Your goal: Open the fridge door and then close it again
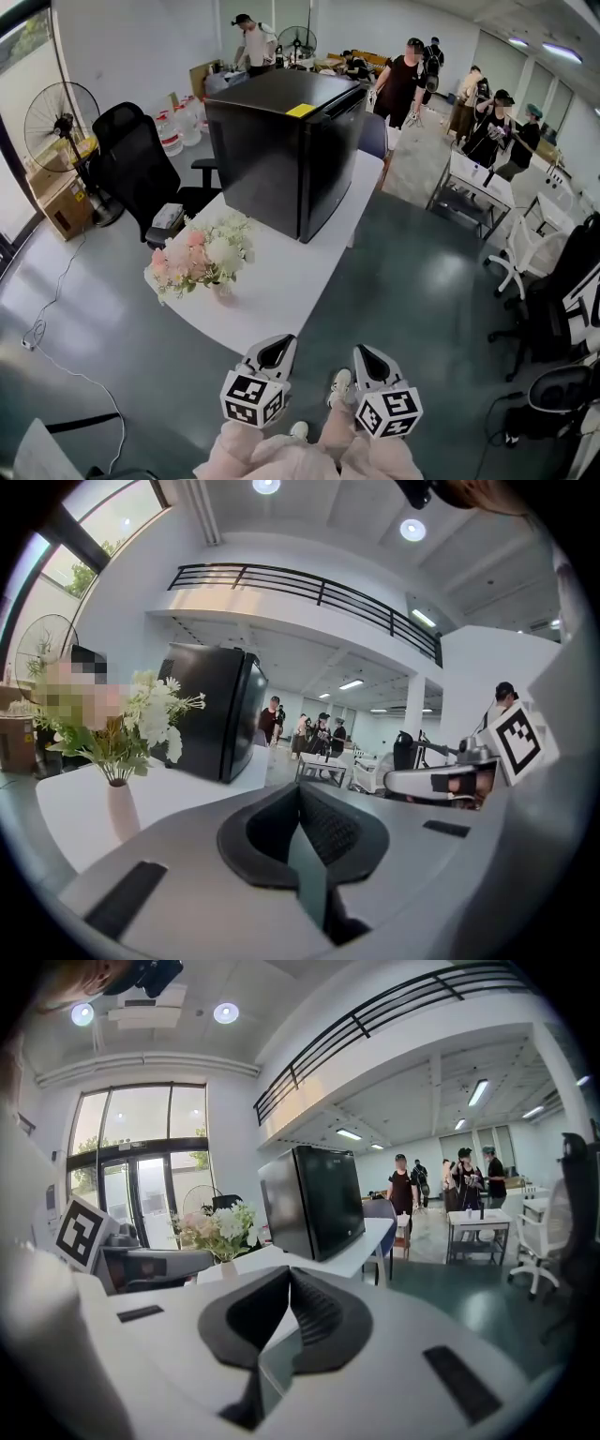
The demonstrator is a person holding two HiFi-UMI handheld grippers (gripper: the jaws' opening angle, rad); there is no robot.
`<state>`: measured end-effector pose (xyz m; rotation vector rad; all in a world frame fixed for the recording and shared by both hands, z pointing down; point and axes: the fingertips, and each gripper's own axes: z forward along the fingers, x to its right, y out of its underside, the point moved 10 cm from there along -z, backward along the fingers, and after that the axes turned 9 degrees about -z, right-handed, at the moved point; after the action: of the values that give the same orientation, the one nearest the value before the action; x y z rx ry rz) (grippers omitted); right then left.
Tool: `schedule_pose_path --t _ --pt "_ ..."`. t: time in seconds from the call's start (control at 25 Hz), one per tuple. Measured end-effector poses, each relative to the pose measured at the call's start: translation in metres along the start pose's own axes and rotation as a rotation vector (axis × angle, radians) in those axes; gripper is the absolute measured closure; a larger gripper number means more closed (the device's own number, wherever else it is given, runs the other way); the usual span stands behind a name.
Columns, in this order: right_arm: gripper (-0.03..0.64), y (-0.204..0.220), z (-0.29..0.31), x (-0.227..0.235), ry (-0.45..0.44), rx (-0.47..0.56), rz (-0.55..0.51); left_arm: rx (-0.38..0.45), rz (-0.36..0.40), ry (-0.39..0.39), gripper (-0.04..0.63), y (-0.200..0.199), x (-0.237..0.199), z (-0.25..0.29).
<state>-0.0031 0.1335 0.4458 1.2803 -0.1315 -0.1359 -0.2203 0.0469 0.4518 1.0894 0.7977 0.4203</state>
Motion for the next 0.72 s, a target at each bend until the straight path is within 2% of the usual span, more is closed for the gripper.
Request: schedule_pose_path --t 0.4,0.72 --pt "0.604 -0.012 0.047 0.039 -0.054 0.000 -0.011 0.012 -0.003 -0.041 0.584 -0.016 -0.010 0.049" --pt "0.604 -0.031 0.087 0.097 -0.063 0.006 -0.006 0.033 0.015 -0.054 0.584 -0.042 -0.008 0.110"
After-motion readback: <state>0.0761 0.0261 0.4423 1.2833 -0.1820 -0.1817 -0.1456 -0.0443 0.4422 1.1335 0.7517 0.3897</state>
